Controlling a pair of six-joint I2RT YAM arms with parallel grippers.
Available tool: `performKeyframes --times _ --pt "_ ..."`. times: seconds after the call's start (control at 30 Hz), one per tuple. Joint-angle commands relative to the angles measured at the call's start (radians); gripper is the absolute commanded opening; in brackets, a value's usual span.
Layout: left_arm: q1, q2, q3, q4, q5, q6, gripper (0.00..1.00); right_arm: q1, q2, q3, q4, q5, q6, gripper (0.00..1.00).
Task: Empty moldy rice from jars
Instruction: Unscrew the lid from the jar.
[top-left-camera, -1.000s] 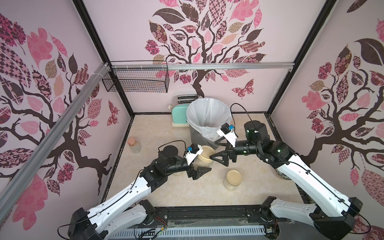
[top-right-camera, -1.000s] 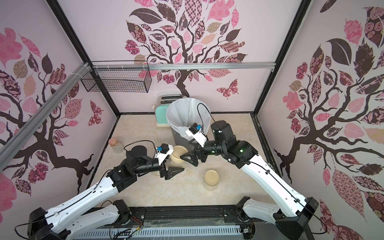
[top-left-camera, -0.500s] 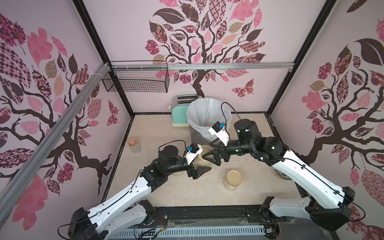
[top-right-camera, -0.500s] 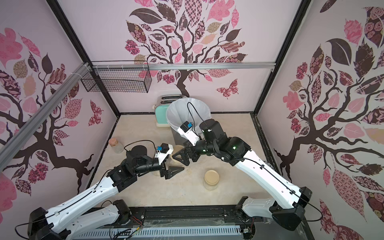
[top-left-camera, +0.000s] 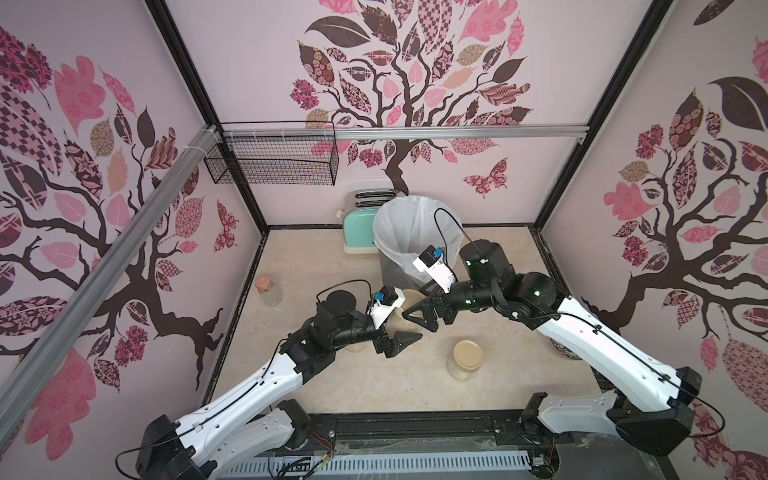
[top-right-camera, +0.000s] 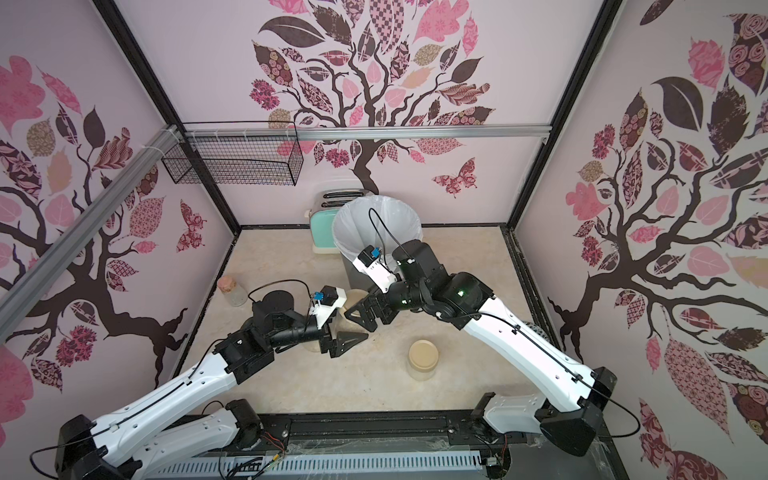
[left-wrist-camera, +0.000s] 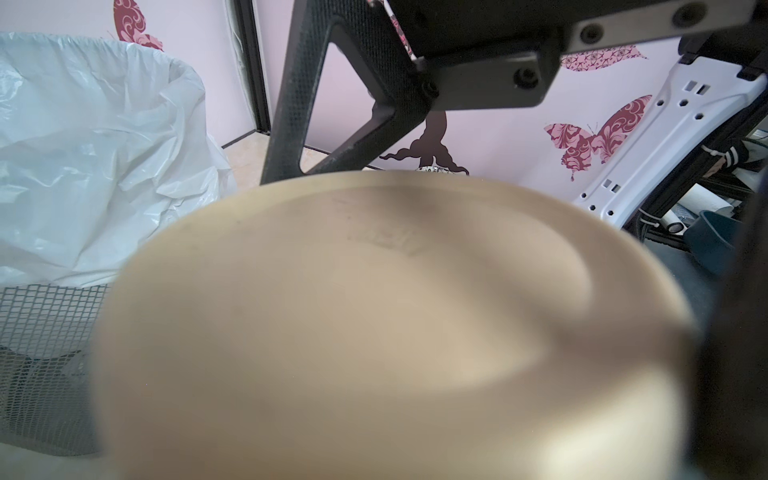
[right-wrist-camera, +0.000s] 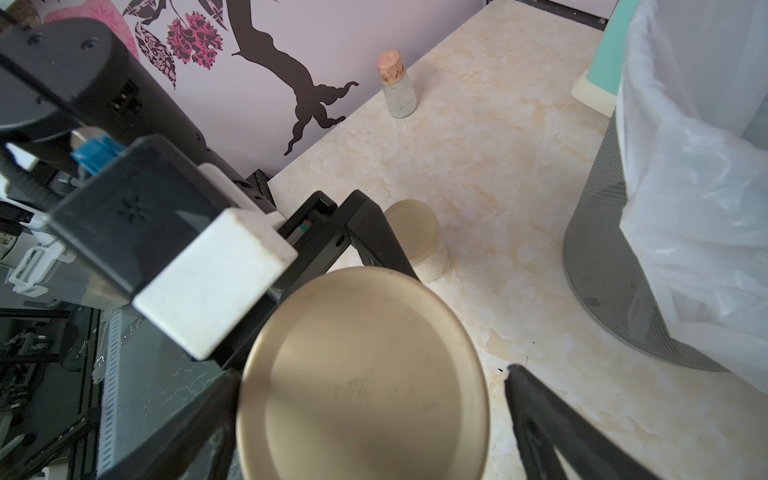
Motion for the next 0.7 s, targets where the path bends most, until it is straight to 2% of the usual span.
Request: performKeyframes --times 0.0,0.2,0.47,0.67 --pt "0.002 -0.011 0.015 0.105 0.011 -0.007 0.58 0.009 0.013 0.036 -0.013 -0.003 -0.004 0.99" --pt "0.002 -0.008 0.017 0.104 0.012 -0.007 0.58 0.015 0.021 0.033 -0.011 0.000 -0.032 0.99" --pt "0.002 -0.012 0.014 0.104 0.017 -0.012 0.58 0.014 -0.005 -0.036 0.046 -0.018 -0.161 0.80" --pt "0.004 -0.019 0.017 0.100 0.019 -0.013 0.58 -0.011 -0.044 -0.122 0.126 -0.142 -0.294 0.76"
